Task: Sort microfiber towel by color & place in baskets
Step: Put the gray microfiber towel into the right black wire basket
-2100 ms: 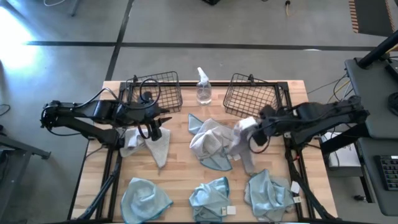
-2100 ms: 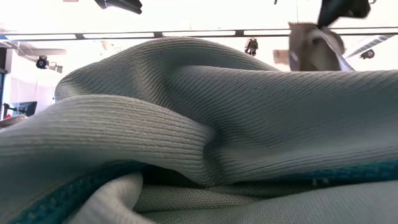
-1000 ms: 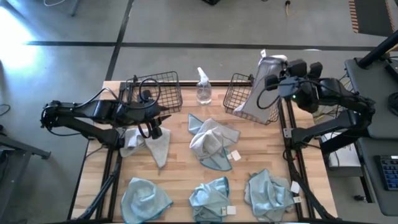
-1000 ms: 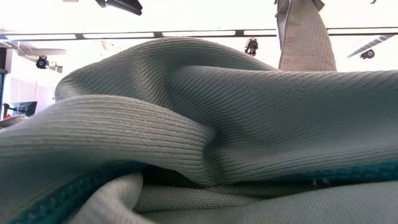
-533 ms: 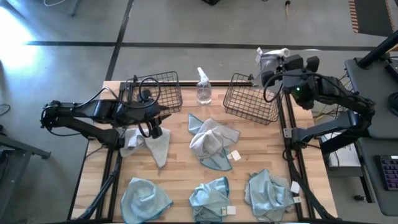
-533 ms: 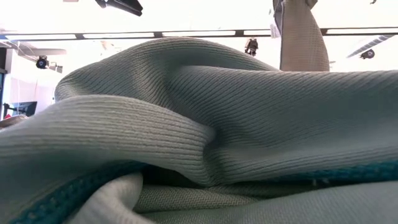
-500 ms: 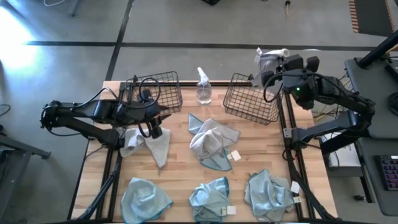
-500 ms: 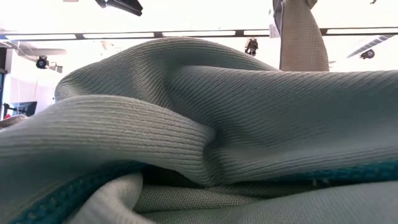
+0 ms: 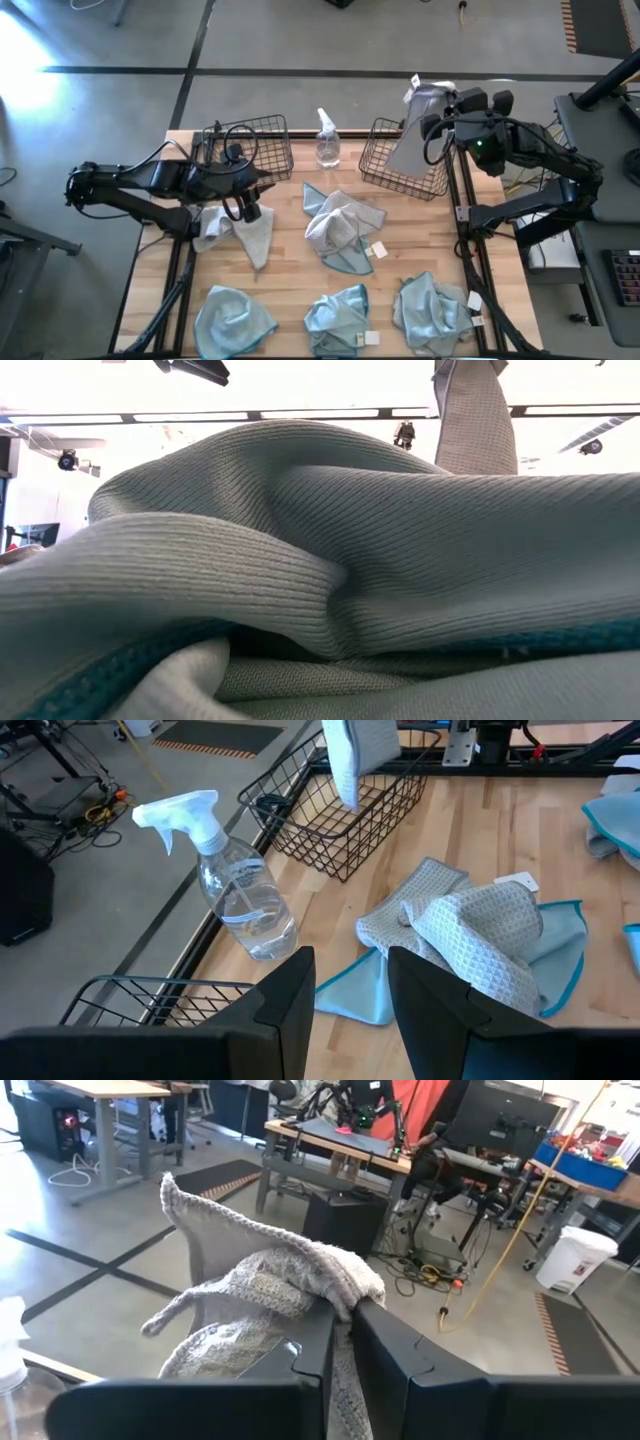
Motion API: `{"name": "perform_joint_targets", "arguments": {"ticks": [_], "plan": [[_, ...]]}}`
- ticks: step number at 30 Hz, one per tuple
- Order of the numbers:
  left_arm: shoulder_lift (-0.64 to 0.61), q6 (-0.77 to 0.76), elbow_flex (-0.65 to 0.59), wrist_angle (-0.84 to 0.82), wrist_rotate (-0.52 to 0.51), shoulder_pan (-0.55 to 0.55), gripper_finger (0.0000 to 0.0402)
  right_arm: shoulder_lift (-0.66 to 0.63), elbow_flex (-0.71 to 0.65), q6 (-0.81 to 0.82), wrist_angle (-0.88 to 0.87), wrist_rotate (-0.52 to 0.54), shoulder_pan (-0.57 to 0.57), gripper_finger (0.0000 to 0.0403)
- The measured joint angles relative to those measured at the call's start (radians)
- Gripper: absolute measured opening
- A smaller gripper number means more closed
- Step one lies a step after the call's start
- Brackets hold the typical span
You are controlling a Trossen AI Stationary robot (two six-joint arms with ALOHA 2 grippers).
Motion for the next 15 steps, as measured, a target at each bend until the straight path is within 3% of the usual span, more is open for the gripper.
{"name": "perform_joint_targets", "arguments": {"ticks": [8, 15], "plan": [[0.000, 0.000, 0.000, 0.000, 0.000, 0.000, 0.0114, 0.000, 0.000, -0.003, -0.005, -0.002, 0.000, 0.0093], [0.000, 0.000, 0.000, 0.000, 0.000, 0.000, 0.0114, 0.000, 0.000, 0.002, -0.006, -0.073, 0.000, 0.0120]]}}
